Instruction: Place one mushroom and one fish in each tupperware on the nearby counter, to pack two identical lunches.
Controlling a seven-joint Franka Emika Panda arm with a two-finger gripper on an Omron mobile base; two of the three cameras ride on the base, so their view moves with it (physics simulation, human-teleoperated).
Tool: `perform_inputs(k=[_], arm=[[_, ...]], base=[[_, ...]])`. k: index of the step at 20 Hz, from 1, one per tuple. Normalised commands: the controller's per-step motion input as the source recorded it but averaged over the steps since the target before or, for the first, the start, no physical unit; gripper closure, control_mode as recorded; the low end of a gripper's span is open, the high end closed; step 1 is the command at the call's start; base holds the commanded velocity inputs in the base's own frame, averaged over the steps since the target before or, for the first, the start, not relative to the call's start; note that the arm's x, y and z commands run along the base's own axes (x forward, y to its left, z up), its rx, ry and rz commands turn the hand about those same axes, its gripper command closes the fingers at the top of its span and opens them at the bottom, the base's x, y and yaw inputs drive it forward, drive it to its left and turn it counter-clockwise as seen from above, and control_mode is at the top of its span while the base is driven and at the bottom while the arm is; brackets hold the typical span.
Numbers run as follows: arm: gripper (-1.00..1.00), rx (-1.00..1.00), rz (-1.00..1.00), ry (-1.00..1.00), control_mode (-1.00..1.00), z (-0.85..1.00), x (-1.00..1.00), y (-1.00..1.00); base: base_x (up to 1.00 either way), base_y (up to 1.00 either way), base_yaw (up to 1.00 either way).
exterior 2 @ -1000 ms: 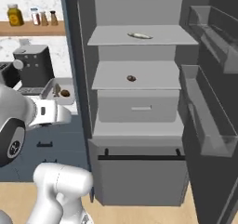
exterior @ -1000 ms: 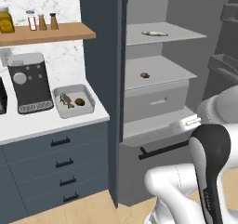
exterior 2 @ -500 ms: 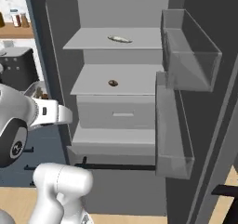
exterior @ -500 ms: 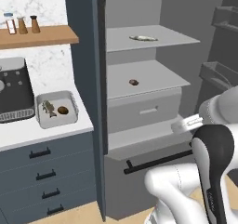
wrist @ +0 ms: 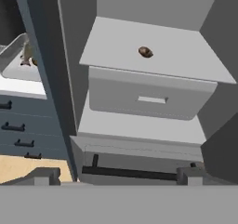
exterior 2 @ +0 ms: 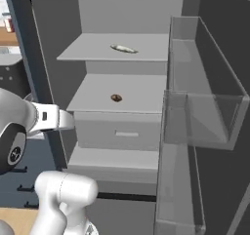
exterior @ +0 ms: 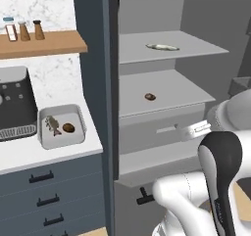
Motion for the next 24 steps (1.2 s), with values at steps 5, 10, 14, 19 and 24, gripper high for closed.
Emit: perform_inputs(k=[5,10,14,19,24], arm=[[-1.00,0.00,0.00,0.00,1.00,0.00,0.00,0.00],[-1.00,0.00,0.01,-0.02,-1.00,-0.05,0.02,-0.04],[-1.00,0.00,0.00,-0.05,-1.00,-0.16,0.22,-0.34],[-1.00,0.04,0.00,-0.01,-1.00,-0.14,0.81,-0.24],[-1.00,0.04,0.00,0.00,-1.00,-0.25,0.99,-0.05]], base=[[0.44,-0.20,0.08],[0.16,-0.02,0.02],[0.00,0.00,0.00],[0.00,0.00,0.00],[0.00,0.00,0.00]])
